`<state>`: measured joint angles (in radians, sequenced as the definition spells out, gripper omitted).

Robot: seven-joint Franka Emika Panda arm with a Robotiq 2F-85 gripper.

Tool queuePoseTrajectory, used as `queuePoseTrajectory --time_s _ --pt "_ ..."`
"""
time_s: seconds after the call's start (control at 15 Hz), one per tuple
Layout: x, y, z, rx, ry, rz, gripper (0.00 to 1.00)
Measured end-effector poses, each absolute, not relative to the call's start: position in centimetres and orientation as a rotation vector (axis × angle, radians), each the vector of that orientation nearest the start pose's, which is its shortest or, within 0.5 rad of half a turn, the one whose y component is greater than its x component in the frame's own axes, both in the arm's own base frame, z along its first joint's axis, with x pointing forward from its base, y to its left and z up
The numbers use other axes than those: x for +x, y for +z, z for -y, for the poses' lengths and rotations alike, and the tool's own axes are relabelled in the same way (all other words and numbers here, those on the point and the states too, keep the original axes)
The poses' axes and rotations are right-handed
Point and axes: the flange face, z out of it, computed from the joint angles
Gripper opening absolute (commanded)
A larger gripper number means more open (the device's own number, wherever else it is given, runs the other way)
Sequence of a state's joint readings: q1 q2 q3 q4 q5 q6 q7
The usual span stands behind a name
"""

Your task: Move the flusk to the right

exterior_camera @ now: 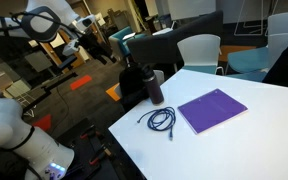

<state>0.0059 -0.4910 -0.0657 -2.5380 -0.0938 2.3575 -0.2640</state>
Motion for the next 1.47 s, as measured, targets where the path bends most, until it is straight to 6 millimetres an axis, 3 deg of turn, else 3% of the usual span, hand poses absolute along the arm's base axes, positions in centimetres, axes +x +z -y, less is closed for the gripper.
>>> queuePoseTrajectory --time_s 0.47,0.87,1.2,1.47 --pt "52.0 46.8 8.1 -3.146 -0.409 0.707 1.0" --pt "57.4 44.3 9.8 -3.072 -0.358 0.8 1.0" --pt "59.3 40.0 8.2 -3.07 -0.318 0.796 1.0" --pt "60.4 38.4 5.9 -3.081 -0.38 0.718 1.0"
